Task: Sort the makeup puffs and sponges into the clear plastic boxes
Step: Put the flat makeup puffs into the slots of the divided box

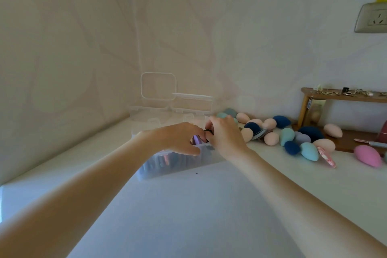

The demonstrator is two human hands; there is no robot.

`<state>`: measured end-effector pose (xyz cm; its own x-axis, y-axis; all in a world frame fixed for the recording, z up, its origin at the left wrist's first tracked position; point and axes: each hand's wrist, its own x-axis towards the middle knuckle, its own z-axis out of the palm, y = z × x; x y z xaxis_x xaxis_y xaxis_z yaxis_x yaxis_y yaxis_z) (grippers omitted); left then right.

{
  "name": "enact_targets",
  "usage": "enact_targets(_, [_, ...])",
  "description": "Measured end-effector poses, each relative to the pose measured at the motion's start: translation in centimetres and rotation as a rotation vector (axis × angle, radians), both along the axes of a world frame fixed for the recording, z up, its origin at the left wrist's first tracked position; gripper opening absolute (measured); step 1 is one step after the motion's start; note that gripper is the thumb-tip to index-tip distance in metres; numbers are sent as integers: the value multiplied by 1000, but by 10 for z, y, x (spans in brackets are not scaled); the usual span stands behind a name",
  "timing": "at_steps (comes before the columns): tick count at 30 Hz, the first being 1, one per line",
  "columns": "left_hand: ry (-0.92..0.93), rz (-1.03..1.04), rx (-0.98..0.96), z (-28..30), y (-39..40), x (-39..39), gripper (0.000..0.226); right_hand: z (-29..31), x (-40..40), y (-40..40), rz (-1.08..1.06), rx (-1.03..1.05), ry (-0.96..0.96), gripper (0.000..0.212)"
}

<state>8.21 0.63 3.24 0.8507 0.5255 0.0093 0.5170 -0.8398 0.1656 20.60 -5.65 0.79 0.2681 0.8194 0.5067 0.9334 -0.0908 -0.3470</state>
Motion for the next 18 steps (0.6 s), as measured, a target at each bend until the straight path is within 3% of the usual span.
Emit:
enact_targets(6, [-186,37,-116,6,2,-7,39,2,-1,-2,-6,-148,-131,19])
enact_targets(12, [-105,34,9,8,3,-12,24,15,-1,1,13,-310,-48,16])
enact_targets(18, [-60,39,38,10,6,-16,24,18,1,5,-14,-161,-150,9])
